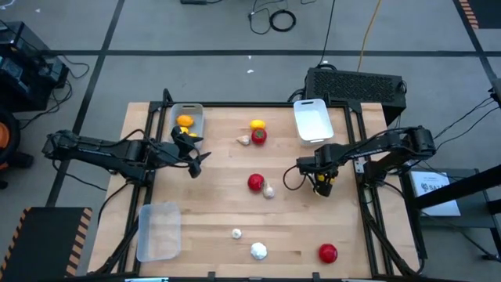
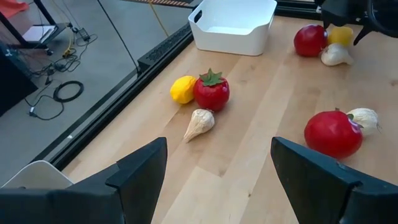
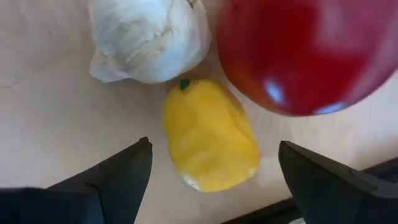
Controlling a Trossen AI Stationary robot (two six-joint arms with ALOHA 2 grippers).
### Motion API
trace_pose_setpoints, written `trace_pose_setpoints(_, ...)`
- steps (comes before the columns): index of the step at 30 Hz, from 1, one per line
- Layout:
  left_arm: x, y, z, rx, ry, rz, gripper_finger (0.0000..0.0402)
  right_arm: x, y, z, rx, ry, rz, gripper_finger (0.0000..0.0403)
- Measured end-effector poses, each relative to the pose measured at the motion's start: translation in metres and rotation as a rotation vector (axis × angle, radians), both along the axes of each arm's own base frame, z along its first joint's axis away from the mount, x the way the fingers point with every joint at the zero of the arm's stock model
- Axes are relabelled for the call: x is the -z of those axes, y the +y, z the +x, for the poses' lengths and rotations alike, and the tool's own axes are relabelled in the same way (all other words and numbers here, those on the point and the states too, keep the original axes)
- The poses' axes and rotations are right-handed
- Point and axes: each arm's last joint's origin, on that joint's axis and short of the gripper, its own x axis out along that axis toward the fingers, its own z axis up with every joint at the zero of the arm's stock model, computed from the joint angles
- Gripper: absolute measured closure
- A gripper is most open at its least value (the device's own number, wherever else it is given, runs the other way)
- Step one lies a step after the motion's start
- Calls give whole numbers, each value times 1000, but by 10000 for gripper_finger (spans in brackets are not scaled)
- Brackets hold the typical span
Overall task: Sort produce into baskets
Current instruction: Put the yellow lemon into the gray bin
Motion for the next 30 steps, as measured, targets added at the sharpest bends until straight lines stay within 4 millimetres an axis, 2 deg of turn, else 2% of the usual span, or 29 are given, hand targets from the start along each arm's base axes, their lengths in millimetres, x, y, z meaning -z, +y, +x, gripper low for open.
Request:
trace_pose_setpoints(9, 0, 0, 0, 0, 0, -1, 107, 21, -1, -8, 33, -39, 58, 67)
trace_pose_setpoints(14, 0, 0, 0, 0, 0, -1, 107, 24, 0, -11, 60, -29, 76, 82)
trace_pose_setpoints(22, 0, 0, 0, -1, 0, -2, 107, 22, 1, -12, 62, -4, 119, 154)
trace_pose_setpoints(30, 0, 0, 0, 0, -1, -2, 107, -4, 1, -5, 73, 63, 146, 232)
